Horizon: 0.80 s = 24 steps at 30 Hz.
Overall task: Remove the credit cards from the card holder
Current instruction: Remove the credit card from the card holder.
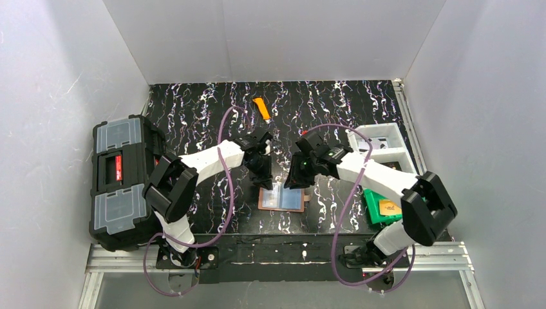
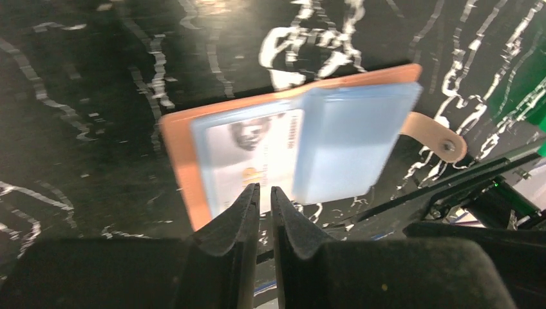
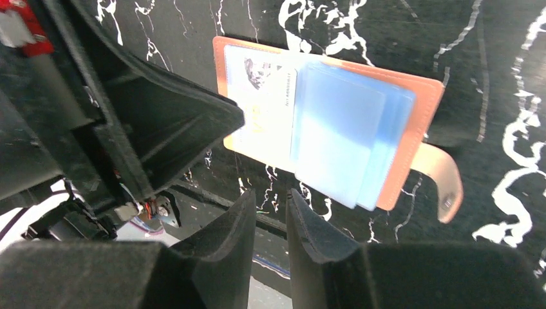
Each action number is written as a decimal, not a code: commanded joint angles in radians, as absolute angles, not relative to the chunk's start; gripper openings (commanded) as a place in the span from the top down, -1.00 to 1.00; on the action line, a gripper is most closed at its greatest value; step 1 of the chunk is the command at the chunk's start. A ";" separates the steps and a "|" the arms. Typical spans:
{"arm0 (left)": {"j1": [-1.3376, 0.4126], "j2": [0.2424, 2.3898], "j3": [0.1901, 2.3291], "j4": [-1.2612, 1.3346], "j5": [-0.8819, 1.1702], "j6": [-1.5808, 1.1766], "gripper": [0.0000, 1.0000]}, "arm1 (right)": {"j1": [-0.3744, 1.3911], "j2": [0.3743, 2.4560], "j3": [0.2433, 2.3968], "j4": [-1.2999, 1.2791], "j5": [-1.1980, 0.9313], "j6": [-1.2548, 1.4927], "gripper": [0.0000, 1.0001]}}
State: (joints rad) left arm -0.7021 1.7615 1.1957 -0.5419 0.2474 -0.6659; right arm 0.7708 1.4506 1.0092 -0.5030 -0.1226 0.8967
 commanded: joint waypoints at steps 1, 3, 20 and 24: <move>-0.644 1.689 1.156 -0.598 0.239 -0.635 0.76 | 0.783 1.535 1.065 -0.421 -0.221 0.882 0.37; -0.642 1.698 1.155 -0.598 0.247 -0.626 0.76 | 0.785 1.570 1.066 -0.384 -0.242 0.888 0.37; -0.641 1.803 1.124 -0.572 0.254 -0.622 0.86 | 0.784 1.734 0.988 -0.249 -0.271 0.924 0.38; -0.641 1.839 1.134 -0.592 0.247 -0.625 0.95 | 0.781 1.729 0.945 -0.226 -0.248 0.938 0.32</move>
State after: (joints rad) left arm -0.6388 1.8061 1.1370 -0.5610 0.2527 -0.6289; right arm 0.7803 1.7252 0.9833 -0.2733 -0.2600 0.9176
